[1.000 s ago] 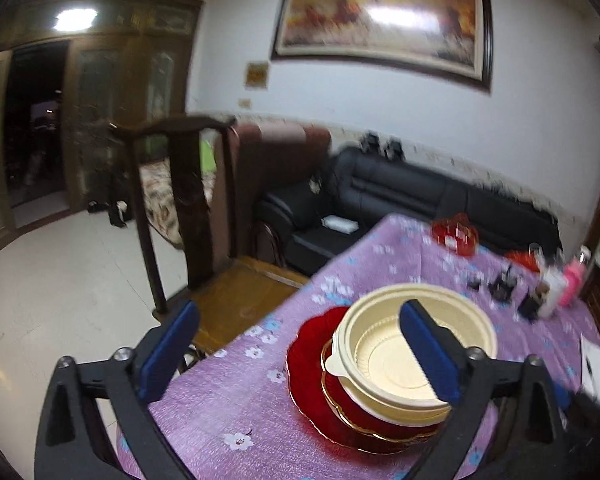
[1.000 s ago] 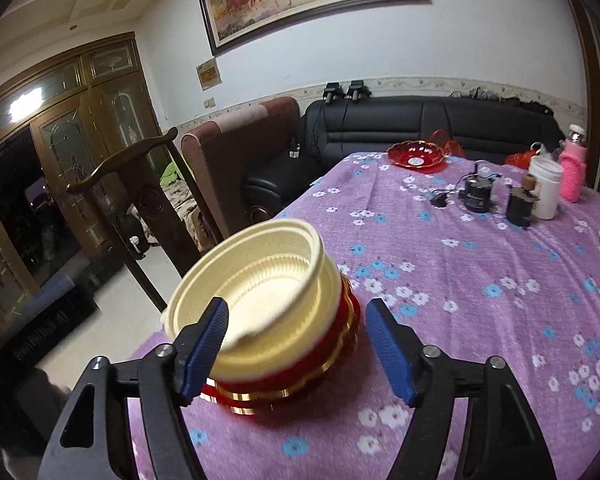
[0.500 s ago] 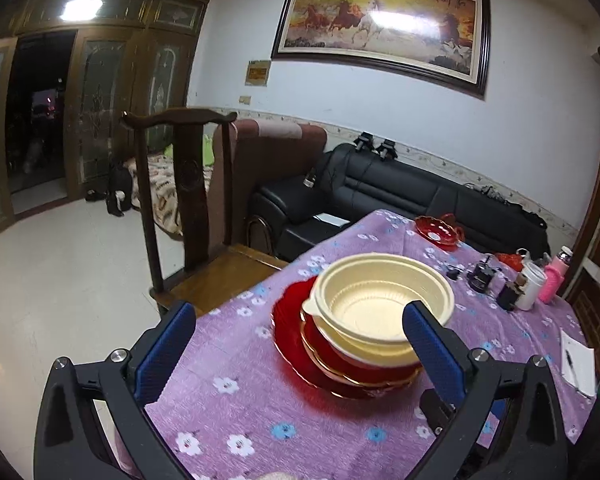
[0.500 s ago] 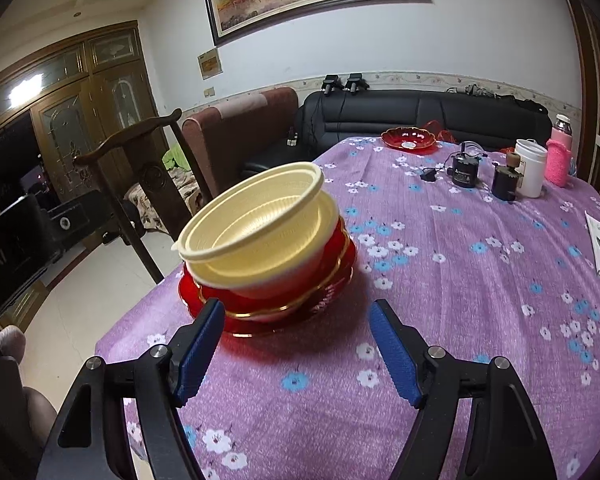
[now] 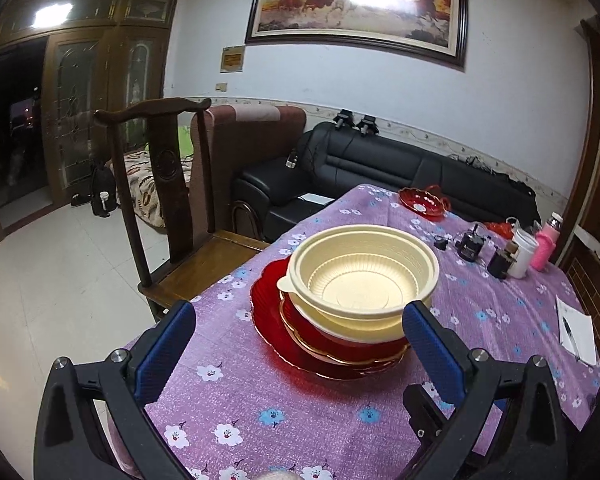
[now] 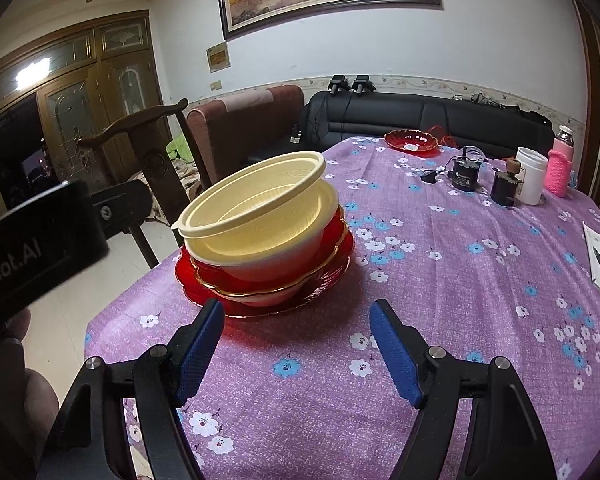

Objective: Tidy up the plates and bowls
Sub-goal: 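Withdraw both grippers from the finished dish stack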

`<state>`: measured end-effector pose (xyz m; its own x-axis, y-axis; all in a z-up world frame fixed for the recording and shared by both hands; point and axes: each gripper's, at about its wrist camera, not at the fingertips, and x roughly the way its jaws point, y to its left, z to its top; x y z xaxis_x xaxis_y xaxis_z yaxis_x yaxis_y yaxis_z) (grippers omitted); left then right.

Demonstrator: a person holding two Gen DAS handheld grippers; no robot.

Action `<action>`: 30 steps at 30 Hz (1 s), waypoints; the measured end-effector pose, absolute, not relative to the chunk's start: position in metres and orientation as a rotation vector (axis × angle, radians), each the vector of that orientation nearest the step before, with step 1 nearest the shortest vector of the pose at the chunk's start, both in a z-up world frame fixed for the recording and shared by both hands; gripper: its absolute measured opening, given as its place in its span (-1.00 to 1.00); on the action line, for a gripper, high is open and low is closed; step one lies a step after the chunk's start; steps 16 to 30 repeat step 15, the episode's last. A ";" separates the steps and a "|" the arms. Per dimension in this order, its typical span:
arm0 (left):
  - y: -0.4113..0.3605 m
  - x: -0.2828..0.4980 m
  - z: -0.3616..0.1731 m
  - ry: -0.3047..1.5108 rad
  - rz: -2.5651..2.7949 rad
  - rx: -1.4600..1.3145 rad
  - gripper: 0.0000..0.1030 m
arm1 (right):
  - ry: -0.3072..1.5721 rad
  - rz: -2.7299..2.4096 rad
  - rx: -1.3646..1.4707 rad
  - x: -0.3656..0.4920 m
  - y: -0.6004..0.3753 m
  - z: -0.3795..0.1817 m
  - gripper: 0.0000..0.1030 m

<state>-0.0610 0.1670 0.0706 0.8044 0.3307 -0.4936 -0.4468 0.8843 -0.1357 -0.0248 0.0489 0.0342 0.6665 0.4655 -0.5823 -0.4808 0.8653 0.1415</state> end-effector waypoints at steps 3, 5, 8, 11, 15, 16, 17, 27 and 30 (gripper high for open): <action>0.165 -0.056 0.069 0.495 0.391 -0.251 1.00 | 0.652 0.534 -0.029 -0.024 0.049 0.033 0.55; 0.164 -0.053 0.067 0.511 0.377 -0.252 1.00 | 0.653 0.536 -0.030 -0.024 0.049 0.032 0.55; 0.162 -0.050 0.064 0.523 0.378 -0.243 1.00 | 0.657 0.536 -0.030 -0.023 0.048 0.030 0.55; 0.158 -0.048 0.062 0.521 0.394 -0.221 1.00 | 0.663 0.536 -0.026 -0.020 0.045 0.028 0.55; 0.153 -0.041 0.060 0.554 0.368 -0.214 1.00 | 0.670 0.524 -0.006 -0.014 0.037 0.026 0.55; 0.153 -0.041 0.060 0.554 0.368 -0.214 1.00 | 0.670 0.524 -0.006 -0.014 0.037 0.026 0.55; 0.153 -0.041 0.060 0.554 0.368 -0.214 1.00 | 0.670 0.524 -0.006 -0.014 0.037 0.026 0.55; 0.153 -0.041 0.060 0.554 0.368 -0.214 1.00 | 0.670 0.524 -0.006 -0.014 0.037 0.026 0.55; 0.153 -0.041 0.060 0.554 0.368 -0.214 1.00 | 0.670 0.524 -0.006 -0.014 0.037 0.026 0.55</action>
